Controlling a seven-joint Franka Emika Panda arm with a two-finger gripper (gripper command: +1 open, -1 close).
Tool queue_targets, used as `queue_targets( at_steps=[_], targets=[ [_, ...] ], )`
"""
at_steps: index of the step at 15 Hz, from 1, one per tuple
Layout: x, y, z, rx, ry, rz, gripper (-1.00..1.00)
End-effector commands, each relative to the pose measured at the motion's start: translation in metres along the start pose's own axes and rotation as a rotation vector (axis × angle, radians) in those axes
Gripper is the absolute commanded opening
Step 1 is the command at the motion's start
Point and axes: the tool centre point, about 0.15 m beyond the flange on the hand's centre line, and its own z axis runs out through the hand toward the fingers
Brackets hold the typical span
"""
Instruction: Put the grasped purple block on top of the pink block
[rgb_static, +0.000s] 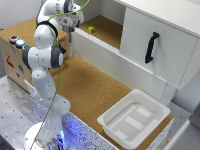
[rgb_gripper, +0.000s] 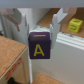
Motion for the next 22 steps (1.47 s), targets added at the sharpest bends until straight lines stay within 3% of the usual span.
queue_targets(
  at_steps=[1, 4, 10, 17, 22],
  targets=[
    [-0.013, -0.026, 0.023, 0.194, 0.072, -0.189, -1.0],
    [-0.009, -0.044, 0.029, 0.24, 0.095, -0.332, -1.0],
    [0.005, -0.076, 0.043, 0.299, 0.078, -0.557, -1.0],
    [0.012, -0.111, 0.051, 0.371, 0.071, -0.72, -1.0],
    [0.007, -0.125, 0.052, 0.439, 0.101, -0.803, -1.0]
  ],
)
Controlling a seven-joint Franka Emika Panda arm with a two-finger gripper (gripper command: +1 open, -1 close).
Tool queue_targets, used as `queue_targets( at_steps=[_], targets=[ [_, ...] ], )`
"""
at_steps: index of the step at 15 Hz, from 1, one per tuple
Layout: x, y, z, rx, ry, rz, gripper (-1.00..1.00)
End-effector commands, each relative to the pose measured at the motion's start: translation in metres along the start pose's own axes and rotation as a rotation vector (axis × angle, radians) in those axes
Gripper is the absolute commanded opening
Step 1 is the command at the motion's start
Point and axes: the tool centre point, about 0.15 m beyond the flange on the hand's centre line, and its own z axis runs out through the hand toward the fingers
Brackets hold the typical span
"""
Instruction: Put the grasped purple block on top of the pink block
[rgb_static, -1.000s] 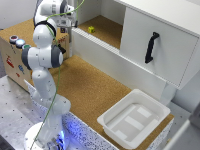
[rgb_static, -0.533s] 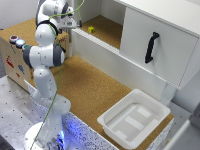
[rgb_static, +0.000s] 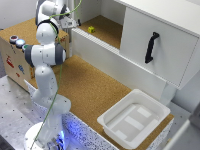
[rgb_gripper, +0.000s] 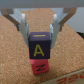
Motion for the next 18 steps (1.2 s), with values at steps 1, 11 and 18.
queue_targets(
  at_steps=[1, 11, 18],
  targets=[
    [0.006, -0.003, 0.012, 0.084, 0.061, -0.073, -1.0],
    [0.001, 0.002, 0.038, 0.137, 0.053, -0.111, -1.0],
    [0.005, -0.005, 0.026, 0.162, 0.073, -0.138, 1.0]
  ],
)
